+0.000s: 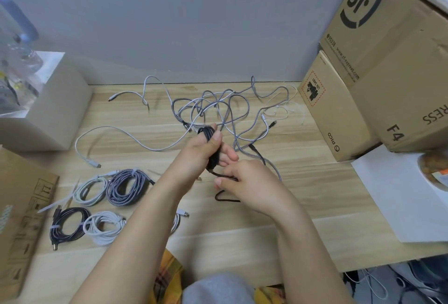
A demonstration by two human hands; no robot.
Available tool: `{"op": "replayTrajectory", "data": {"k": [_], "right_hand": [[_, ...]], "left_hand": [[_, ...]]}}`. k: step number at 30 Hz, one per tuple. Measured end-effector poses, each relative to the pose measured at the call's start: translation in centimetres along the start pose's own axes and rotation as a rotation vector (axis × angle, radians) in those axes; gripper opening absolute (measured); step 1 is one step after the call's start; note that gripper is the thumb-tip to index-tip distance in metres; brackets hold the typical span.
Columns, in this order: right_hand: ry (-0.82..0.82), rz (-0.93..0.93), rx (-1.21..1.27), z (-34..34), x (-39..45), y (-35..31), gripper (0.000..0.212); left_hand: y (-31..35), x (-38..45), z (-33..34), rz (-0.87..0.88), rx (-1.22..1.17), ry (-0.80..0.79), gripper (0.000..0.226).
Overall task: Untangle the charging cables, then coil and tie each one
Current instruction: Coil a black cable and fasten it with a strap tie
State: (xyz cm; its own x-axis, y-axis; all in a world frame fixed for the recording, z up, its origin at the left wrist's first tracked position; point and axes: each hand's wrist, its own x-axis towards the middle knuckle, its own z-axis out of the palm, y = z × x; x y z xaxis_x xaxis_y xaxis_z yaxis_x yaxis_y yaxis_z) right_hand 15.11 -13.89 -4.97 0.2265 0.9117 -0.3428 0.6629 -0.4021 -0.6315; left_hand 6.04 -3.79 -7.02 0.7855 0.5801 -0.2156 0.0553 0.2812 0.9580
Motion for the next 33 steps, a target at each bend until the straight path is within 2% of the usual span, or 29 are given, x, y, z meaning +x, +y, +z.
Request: {"op": "replayTrajectory", "data": {"k": [3,5,6,9,12,16,19,22,24,27,29,31,33], "right_hand": [[0.053,-0.035,-0.038,-0.2,-0.2,-0.2,0.017],[0.119,-0.030,-0.041,-0.9,-0.4,-0.3,0.010],[0.166,-0.023,0.004,-1.4,-0.5,-0.2,0.004],[0.321,0.004,0.211,-2.2,-0.5,0.4,0.017],[0.417,0.020,0.348,-2.5,-0.5,0.7,0.026],[0.512,-0.038,0.487,-2.9,-0.3,1.1,0.016],[0.440,-0.081,0.538,-2.5,0.1,1.2,0.020],[0.358,-0.066,0.567,-1.3,0.8,1.6,0.030],[0.281,-0.019,0.552,-0.3,1.1,1.9,0.021],[0.191,0.015,0.463,0.5,1.3,1.7,0.023],[0.170,0.004,0.316,0.5,1.2,1.5,0.033],[0.129,-0.006,0.157,0.3,0.9,1.2,0.032],[0.065,-0.018,0.038,0.1,0.3,0.8,0.027]], "left_hand": [[-0.1,-0.1,0.0,-0.011,0.122,0.033,0.030],[-0.3,-0.3,-0.4,-0.055,0.270,0.014,0.037],[-0.4,-0.5,-0.6,-0.093,0.322,-0.050,0.043],[-0.5,-1.3,-0.7,-0.165,0.334,-0.321,0.059],[-0.2,-1.5,-0.8,-0.222,0.121,-0.456,0.058],[-0.1,-1.4,-1.8,-0.209,-0.205,-0.633,0.048],[0.0,-1.2,-1.9,-0.124,-0.481,-0.782,0.036],[0.7,-0.8,-1.4,-0.034,-0.889,-0.866,0.036],[1.6,-0.6,-1.6,0.008,-1.113,-0.767,0.034],[2.4,-0.4,-1.8,0.012,-1.207,-0.535,0.029],[2.5,-0.3,-1.0,-0.002,-1.086,-0.283,0.027],[2.3,-0.1,-0.2,-0.002,-0.830,-0.025,0.033],[1.9,0.1,0.2,0.049,-0.594,0.107,0.036]]}}
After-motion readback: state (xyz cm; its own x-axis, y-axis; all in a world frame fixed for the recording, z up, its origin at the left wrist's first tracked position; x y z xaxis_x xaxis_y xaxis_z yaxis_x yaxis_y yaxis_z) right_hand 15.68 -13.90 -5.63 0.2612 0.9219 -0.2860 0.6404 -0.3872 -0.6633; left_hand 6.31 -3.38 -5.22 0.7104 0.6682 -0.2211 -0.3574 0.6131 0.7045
